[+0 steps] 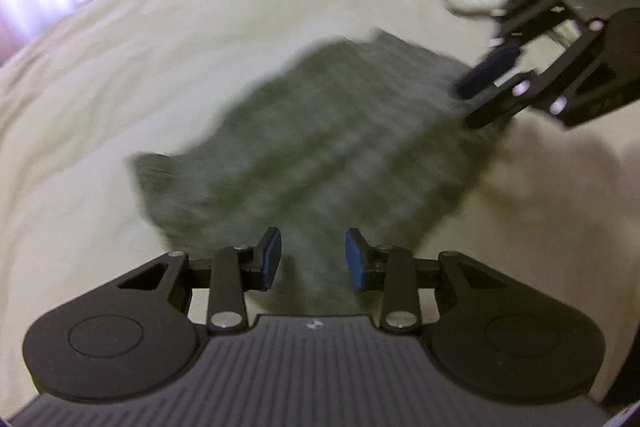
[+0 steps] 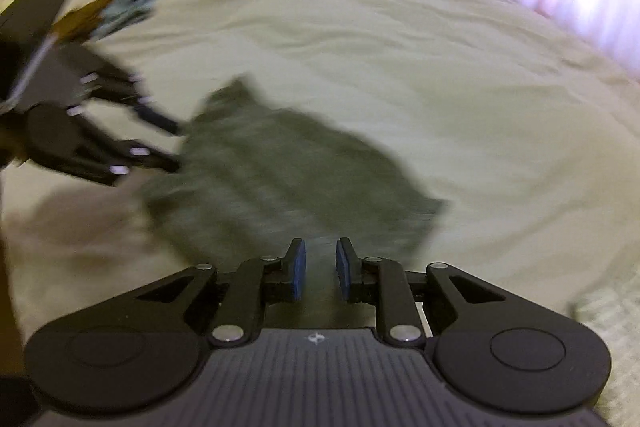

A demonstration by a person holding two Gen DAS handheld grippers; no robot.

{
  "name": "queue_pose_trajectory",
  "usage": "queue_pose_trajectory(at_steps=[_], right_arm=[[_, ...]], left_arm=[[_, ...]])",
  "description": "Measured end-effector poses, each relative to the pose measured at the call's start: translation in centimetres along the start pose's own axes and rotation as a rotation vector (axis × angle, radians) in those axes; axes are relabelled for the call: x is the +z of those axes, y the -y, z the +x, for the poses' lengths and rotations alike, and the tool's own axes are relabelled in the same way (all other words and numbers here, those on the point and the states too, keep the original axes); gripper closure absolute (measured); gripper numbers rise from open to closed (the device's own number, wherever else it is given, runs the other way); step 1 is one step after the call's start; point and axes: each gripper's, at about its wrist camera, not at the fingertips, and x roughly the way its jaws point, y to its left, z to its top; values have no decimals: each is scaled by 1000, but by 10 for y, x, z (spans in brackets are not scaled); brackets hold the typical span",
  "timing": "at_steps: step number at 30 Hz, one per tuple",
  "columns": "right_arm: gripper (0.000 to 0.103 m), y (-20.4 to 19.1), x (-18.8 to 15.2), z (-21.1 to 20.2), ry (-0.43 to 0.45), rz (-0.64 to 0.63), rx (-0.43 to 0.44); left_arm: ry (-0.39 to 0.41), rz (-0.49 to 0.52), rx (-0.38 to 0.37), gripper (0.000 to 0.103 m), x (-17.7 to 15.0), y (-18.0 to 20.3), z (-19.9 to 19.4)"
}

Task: Fold clothes
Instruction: 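Pull the garment edge with the right tool to spread it flat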

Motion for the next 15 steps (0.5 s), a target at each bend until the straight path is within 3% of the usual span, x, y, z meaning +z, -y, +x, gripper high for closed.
queue_pose_trajectory(at_steps=[2,4,9,15], right_arm=[[83,-15,-5,14,-34,-62,5],[88,-13,-14,27,-75,-93,-33],[89,15,-31,24,-118,-96,-6],[87,20,-36,14,-141,-26,-54]], left_arm=[[-56,58,17,72,-11,5,19],[-64,50,36,71,-19,-6,25],[-77,31,62,70,-24,-30,17],[-81,15,76,72,-20,-34,-4]])
